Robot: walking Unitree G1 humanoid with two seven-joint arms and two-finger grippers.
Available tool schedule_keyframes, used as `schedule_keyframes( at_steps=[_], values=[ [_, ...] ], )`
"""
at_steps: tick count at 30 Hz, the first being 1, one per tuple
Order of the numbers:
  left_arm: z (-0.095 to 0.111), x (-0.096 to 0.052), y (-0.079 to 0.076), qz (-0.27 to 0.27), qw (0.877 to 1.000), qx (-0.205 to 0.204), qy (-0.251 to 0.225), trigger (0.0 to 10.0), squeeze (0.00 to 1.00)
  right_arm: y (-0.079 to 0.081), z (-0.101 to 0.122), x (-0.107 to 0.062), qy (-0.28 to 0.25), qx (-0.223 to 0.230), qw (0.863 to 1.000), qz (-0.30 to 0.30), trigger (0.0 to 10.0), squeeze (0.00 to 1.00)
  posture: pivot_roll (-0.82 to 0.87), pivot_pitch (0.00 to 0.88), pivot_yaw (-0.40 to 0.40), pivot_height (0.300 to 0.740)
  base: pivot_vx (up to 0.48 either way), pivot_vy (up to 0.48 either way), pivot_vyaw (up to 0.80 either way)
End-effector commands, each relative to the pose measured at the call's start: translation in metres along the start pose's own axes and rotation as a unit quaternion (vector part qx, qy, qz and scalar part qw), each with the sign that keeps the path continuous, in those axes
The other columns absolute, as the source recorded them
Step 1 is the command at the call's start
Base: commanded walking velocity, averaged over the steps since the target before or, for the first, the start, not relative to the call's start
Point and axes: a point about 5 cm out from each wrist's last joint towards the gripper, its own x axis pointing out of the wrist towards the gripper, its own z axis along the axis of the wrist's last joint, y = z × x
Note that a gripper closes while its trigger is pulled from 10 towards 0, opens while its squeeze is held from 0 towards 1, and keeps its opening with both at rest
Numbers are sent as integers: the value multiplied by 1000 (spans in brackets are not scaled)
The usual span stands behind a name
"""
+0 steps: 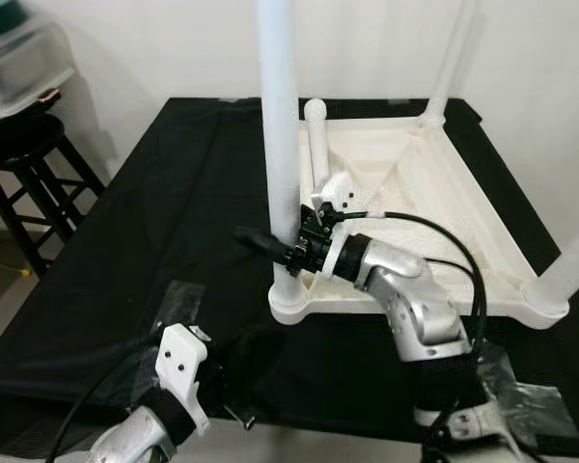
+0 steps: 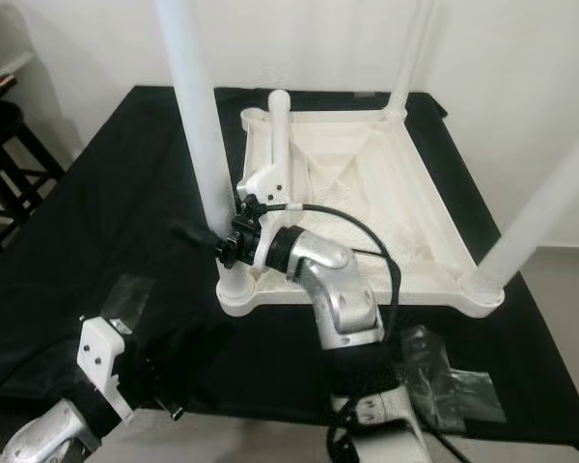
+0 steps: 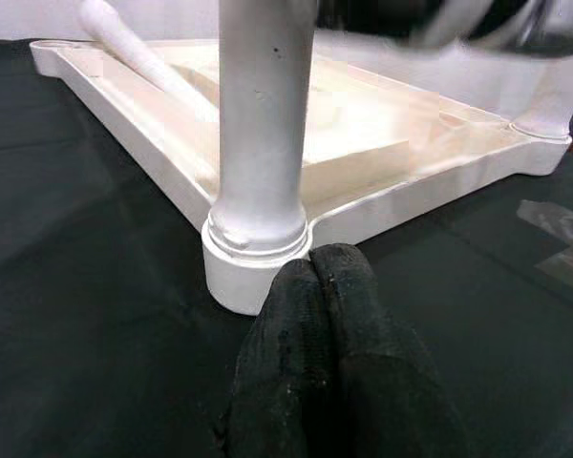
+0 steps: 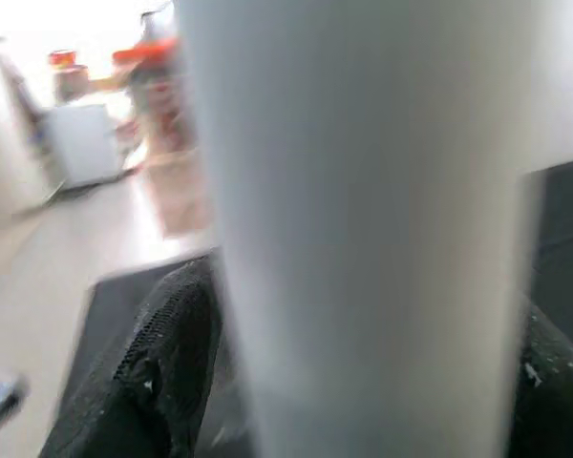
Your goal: Building children table
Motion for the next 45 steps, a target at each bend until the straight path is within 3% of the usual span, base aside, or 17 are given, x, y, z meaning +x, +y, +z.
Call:
schedule_keyframes(
  at_steps=[1,8,9,10,12,13,24,28,31,32,34,38,41,42,43,44,45],
  values=[
    [-5,0,-1,3,1000,-2,9,10000,0,-3,1,-4,13,-19,995,96,10000,0,51,48,9,740,0,0,0],
    [-6,2,-3,3,1000,-2,7,10000,0,-21,2,-1,63,-22,980,188,10000,0,59,40,0,740,0,0,0],
    [-6,2,-4,3,1000,-2,7,10000,0,-25,3,2,63,-9,980,191,5020,0,63,39,-4,740,0,0,0],
    [-6,2,-4,3,1000,-2,6,10000,0,-27,3,3,64,-2,979,193,3176,0,64,39,-5,740,0,0,0],
    [-6,2,-4,3,1000,-2,6,10000,0,-28,2,3,65,2,979,193,3176,0,64,39,-5,740,0,0,0],
    [-6,2,-5,4,1000,-2,6,10000,0,-29,0,4,69,2,979,194,0,0,68,42,-6,740,0,0,0],
    [-5,3,-5,6,1000,0,3,10000,0,-35,-7,5,58,-7,982,178,0,0,58,50,-13,740,0,0,0],
    [-3,1,-6,6,1000,-1,1,10000,0,-25,-29,7,56,9,998,8,0,0,46,76,-25,740,0,0,0],
    [-2,0,-4,6,1000,0,1,10000,0,-31,-28,15,-3,57,950,-306,0,0,36,90,-23,740,0,0,0],
    [-1,0,-4,6,1000,-1,0,10000,0,24,-59,17,53,54,970,-229,0,0,27,102,-15,740,0,0,0],
    [-1,0,-4,5,1000,-1,0,10000,0,42,-67,18,69,56,977,-194,0,0,27,102,-15,740,0,0,0],
    [-2,1,-4,-1,1000,-5,3,10000,0,9,-62,12,64,65,974,-207,0,0,18,90,-10,740,0,0,0],
    [-2,2,-4,-5,1000,-6,3,10000,0,16,-65,13,78,78,971,-214,0,0,18,92,-6,740,0,0,0],
    [-2,1,-4,0,1000,-5,2,10000,0,15,-63,12,78,78,967,-228,1569,0,18,92,-6,740,0,0,0],
    [-2,1,-4,0,1000,-5,2,10000,0,15,-63,12,78,78,967,-228,1569,0,18,92,-6,740,0,0,0],
    [-2,0,-3,6,1000,-4,1,10000,0,17,-63,12,81,87,963,-242,10000,0,21,90,-6,740,0,0,0],
    [-2,0,-3,6,1000,-4,1,10000,0,17,-63,12,81,87,963,-242,10000,0,21,90,-6,740,0,0,0]
  ],
)
